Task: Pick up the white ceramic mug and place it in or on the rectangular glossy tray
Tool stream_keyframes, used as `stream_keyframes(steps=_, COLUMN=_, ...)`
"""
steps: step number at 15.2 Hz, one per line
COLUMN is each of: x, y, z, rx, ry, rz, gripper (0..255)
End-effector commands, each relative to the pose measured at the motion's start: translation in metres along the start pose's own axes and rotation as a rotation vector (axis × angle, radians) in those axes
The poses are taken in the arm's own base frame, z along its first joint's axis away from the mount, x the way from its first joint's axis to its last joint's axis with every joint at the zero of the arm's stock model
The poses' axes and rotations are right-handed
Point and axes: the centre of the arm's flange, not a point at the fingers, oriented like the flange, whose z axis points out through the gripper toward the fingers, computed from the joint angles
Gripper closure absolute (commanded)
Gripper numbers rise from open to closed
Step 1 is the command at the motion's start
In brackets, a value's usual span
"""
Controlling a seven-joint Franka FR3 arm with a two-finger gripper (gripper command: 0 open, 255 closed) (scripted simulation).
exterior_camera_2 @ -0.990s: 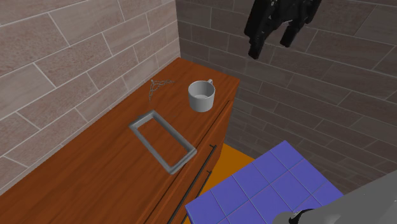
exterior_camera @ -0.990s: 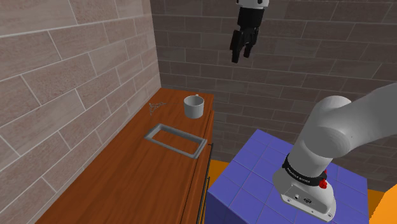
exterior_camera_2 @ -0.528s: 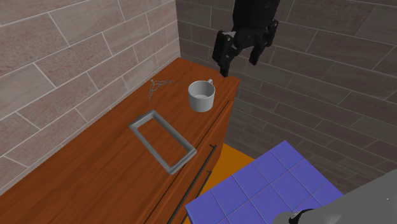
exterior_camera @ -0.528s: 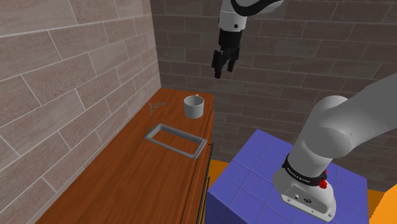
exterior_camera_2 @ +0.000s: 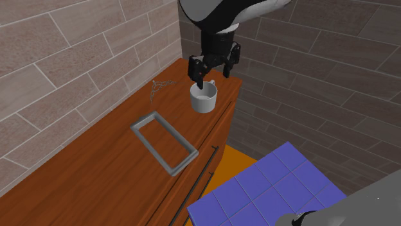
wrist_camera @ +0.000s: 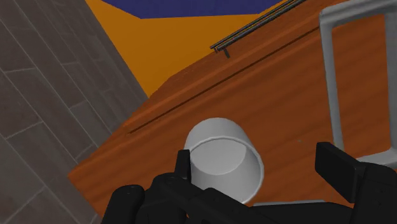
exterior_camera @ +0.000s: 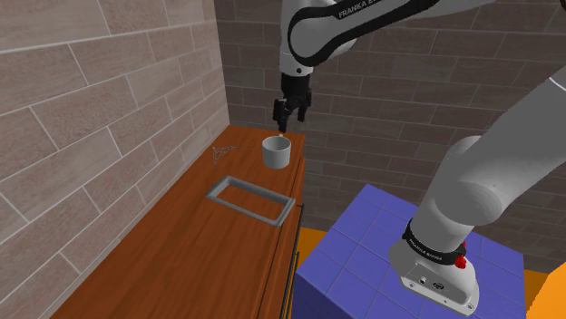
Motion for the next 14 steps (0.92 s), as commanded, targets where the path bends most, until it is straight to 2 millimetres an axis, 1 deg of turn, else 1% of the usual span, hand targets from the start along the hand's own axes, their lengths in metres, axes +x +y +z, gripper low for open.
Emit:
stream_keyframes(steps=1, x=0.015, y=-0.01, z=0.02, rx=-0.005, ry=0.001, rz=-0.001, gripper=0)
stream_keyframes(steps=8, x=0.069, y=-0.039, z=0.091, rx=-0.022, ry=-0.001, rz=-0.003, gripper=0)
stream_keyframes(steps=9, x=0.071, y=-0.04, z=0.093, rx=-0.022, ry=-0.001, rz=-0.003, gripper=0)
stream_keyframes(steps=14, x=0.071, y=-0.04, z=0.12, rx=-0.022, ry=-0.001, rz=-0.003, gripper=0)
